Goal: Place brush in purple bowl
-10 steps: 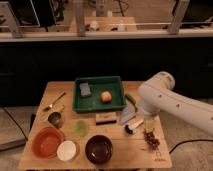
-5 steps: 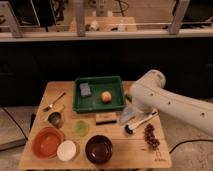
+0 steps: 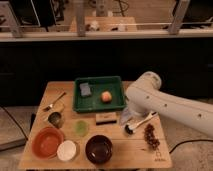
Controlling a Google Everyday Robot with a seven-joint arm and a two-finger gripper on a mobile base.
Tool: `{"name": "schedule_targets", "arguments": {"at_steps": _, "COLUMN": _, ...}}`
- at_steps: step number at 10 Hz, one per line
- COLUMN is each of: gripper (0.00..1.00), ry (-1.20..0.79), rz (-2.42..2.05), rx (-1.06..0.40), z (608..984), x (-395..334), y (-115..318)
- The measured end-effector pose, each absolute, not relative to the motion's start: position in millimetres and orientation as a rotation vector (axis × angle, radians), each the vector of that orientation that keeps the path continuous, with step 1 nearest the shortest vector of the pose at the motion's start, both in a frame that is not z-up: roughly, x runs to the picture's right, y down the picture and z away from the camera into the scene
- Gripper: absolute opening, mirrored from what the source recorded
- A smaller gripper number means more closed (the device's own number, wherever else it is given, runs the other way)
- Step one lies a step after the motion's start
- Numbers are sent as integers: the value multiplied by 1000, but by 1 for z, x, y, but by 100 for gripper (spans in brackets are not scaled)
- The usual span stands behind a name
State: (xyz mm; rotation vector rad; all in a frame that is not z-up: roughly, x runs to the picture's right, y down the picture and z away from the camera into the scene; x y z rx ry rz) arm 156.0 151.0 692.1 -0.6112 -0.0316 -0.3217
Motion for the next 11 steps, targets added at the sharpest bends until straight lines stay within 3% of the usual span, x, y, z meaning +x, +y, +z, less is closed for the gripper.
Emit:
{"name": "schedule_targets", "arguments": {"at_steps": 6, "gripper": 73, "ry": -23, "rz": -102, "rx": -573, "z": 725, "x": 185, "y": 155}}
{"name": "schedule_targets", "arguments": {"at_steps": 7, "gripper": 79, "ry": -42, "rz": -78, "rx": -572, "z": 730, "x": 187, "y": 155}}
{"name": "schedule_targets", "arguments": {"at_steps": 11, "gripper": 80, "ry": -85, "rz": -18, "rx": -579, "z": 746, "x": 188, "y": 154}}
